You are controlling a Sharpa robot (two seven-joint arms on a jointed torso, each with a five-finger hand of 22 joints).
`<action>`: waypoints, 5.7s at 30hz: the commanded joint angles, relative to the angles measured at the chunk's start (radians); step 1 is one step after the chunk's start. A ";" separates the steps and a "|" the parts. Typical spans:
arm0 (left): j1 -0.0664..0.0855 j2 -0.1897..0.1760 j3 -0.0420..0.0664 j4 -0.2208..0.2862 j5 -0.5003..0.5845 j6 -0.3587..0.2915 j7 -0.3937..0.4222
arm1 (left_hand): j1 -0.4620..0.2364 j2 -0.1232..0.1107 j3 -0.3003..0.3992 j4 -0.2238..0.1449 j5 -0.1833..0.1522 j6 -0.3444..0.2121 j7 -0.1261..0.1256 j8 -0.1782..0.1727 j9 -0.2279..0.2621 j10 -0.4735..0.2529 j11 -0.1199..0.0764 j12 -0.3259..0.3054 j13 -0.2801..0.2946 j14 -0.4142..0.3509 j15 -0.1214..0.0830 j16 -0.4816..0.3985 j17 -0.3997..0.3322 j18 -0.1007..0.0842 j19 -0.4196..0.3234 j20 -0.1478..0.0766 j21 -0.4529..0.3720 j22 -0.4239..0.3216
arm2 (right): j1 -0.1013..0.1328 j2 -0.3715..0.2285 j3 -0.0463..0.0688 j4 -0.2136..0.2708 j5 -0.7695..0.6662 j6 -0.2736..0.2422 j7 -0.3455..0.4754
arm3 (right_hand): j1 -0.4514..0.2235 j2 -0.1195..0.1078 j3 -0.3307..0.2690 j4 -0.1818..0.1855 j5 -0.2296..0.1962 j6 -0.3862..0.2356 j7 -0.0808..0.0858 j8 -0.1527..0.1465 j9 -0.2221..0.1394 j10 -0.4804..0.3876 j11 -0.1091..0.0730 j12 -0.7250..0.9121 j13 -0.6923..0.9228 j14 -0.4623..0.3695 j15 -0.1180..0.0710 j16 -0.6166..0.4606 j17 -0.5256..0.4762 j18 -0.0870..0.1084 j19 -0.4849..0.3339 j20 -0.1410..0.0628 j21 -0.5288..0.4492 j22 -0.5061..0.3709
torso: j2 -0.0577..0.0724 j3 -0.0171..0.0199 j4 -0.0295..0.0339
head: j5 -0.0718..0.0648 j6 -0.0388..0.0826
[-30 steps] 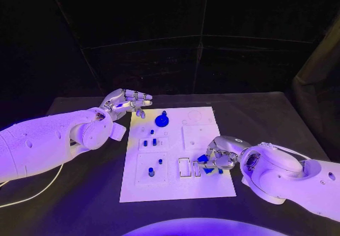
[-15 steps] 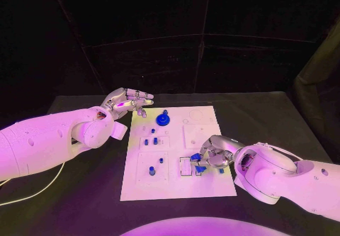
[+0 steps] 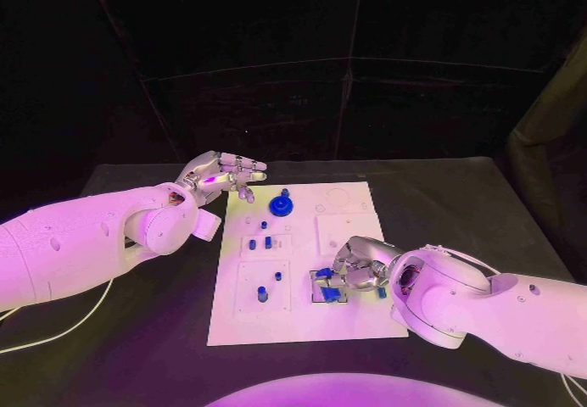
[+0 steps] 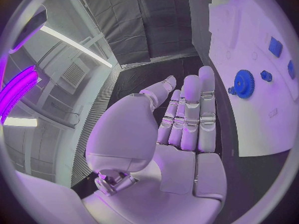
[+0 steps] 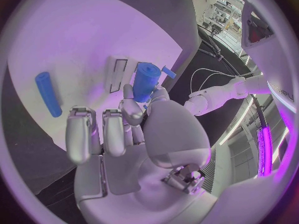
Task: Assemble the parts on the task board
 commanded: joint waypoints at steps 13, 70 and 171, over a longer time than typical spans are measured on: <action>0.002 0.002 0.001 0.000 0.003 0.013 0.000 | 0.002 0.006 -0.001 -0.007 -0.004 -0.005 -0.001 0.007 0.000 -0.009 -0.001 0.005 -0.001 -0.008 0.002 -0.004 -0.002 0.013 -0.009 0.001 -0.006 -0.001 | 0.002 0.022 0.000 -0.012 -0.046 0.031 -0.020 | -0.117 -0.044 -0.075 0.004 -0.277 0.056 -0.033 -0.027 0.016 0.014 -0.002 -0.017 0.010 0.055 -0.011 0.003 0.001 -0.009 0.007 -0.005 0.005 0.119 | 0.000 0.0008 -0.0005 | 0.003 -0.003; 0.001 0.002 -0.002 -0.005 0.003 0.017 -0.006 | 0.000 0.006 -0.001 -0.007 -0.004 -0.006 -0.001 0.008 0.000 -0.011 0.000 0.006 -0.002 -0.009 0.002 -0.003 -0.003 0.013 -0.010 0.001 -0.007 -0.001 | 0.014 -0.203 0.002 0.079 -0.016 -0.029 0.127 | 0.027 -0.079 0.038 -0.033 -0.237 -0.001 -0.004 -0.107 0.041 -0.030 0.022 -0.141 -0.039 0.051 0.009 -0.023 -0.020 -0.001 -0.017 0.013 -0.020 0.091 | -0.001 -0.0001 -0.0029 | -0.017 0.003; 0.000 -0.003 -0.003 0.006 0.003 0.021 -0.011 | 0.001 0.009 0.001 -0.009 -0.004 -0.008 -0.002 0.011 0.000 -0.013 -0.001 0.009 -0.002 -0.010 0.002 -0.002 -0.005 0.014 -0.011 0.001 -0.007 -0.002 | 0.004 -0.089 0.000 0.026 0.077 0.005 -0.035 | 0.018 -0.133 0.490 -0.107 -0.106 0.153 -0.027 -0.247 -0.029 0.033 0.001 -0.104 0.019 0.065 -0.008 0.015 0.059 -0.013 0.019 -0.001 0.008 0.144 | 0.000 0.0019 -0.0035 | -0.017 -0.015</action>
